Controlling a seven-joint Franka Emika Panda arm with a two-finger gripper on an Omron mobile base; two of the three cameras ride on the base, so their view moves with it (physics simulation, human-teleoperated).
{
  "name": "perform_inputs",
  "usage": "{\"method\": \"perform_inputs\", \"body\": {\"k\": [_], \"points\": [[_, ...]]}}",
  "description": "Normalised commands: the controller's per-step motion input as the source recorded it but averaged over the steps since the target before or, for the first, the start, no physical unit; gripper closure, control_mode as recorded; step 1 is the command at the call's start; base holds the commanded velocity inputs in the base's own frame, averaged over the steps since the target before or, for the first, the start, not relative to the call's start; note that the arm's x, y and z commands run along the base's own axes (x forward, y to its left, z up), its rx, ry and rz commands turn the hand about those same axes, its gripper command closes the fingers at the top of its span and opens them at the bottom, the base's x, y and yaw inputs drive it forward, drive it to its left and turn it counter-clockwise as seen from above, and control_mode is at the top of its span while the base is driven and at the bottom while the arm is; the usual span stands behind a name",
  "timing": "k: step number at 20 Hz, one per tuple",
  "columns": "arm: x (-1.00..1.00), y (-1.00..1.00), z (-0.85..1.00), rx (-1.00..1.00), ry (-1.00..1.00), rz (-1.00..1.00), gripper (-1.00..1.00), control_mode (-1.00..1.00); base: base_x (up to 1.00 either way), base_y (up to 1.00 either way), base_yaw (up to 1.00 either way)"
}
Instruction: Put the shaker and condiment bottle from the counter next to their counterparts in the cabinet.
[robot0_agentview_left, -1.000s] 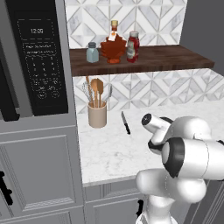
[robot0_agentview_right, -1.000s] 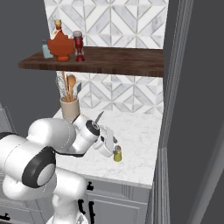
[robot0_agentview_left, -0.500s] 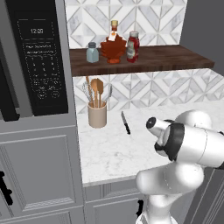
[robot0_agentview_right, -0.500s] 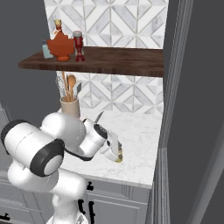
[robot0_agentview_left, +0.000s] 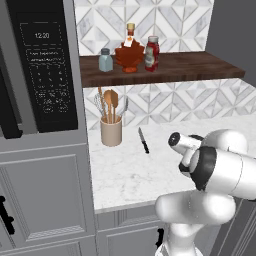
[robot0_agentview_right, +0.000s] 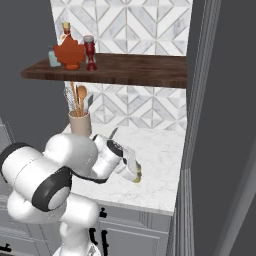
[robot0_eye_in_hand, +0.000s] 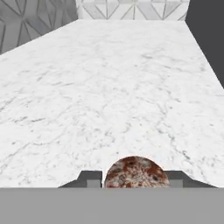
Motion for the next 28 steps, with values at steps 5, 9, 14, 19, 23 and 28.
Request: {"method": "perform_inputs", "body": {"k": [5,9,14,19,23,28], "points": [[-0.38,0.1,0.91,-0.01,-0.12,0.28,1.0,-1.0,0.0,0.0,0.0],[-0.15,0.34,1.0,-0.07,0.0,0.38,1.0,-1.0,0.0,0.0,0.0],[-0.19,0.47,0.81,-0.18,0.0,0.47,1.0,-1.0,0.0,0.0,0.0],[-0.19,0.53,0.79,-0.13,-0.06,0.41,1.0,-1.0,0.0,0.0,0.0],[-0.36,0.67,0.66,-0.11,-0.11,0.38,1.0,-1.0,0.0,0.0,0.0],[-0.51,0.56,0.8,-0.1,-0.08,0.31,1.0,-1.0,0.0,0.0,0.0]]}}
